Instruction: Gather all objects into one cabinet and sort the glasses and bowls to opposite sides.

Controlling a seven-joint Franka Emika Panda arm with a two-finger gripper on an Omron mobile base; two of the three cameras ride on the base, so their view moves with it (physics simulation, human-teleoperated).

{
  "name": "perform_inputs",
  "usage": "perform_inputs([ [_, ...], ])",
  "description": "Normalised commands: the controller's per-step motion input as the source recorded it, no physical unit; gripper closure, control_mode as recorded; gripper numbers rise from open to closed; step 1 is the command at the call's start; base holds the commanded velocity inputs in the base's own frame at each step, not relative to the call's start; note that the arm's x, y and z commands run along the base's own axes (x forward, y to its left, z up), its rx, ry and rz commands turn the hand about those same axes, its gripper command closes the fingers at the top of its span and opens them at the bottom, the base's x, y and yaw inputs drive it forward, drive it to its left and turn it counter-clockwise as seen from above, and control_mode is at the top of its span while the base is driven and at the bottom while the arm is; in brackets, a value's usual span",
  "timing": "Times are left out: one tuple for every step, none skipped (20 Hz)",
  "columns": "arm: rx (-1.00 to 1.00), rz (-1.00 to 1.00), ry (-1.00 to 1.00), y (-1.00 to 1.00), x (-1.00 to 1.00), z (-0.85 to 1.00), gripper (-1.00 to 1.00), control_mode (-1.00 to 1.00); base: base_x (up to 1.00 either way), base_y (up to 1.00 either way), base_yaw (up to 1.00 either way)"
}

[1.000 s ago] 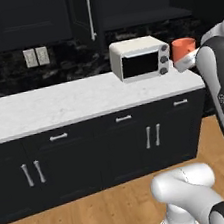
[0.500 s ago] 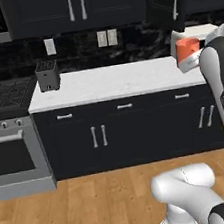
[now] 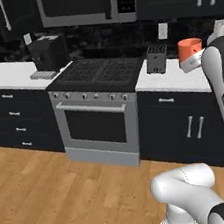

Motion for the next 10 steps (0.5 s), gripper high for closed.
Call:
perform_inputs([
  [0.00,0.00,0.00,0.00,0.00,0.00,1.00,1.00,0.82,0.79,0.57],
  [0.00,0.00,0.00,0.00,0.00,0.00,1.00,1.00,1.00,0.70,0.51],
  [0.00,0.00,0.00,0.00,0.00,0.00,1.00,1.00,1.00,0.64,0.47],
  [0.00,0.00,0.00,0.00,0.00,0.00,1.00,1.00,1.00,0.61,0.45],
  [0.00,0.00,0.00,0.00,0.00,0.00,1.00,1.00,1.00,0.59,0.40],
  [0.00,0.00,0.00,0.00,0.00,0.00,1.00,1.00,1.00,0.62,0.34],
  [0.00,0.00,0.00,0.00,0.00,0.00,1.00,1.00,1.00,0.66,0.29],
  [0.00,0.00,0.00,0.00,0.00,0.00,1.00,1.00,1.00,0.64,0.26],
  [0.00,0.00,0.00,0.00,0.00,0.00,1.00,1.00,1.00,0.54,0.22],
  [0.00,0.00,0.00,0.00,0.00,0.00,1.00,1.00,1.00,0.56,0.19],
])
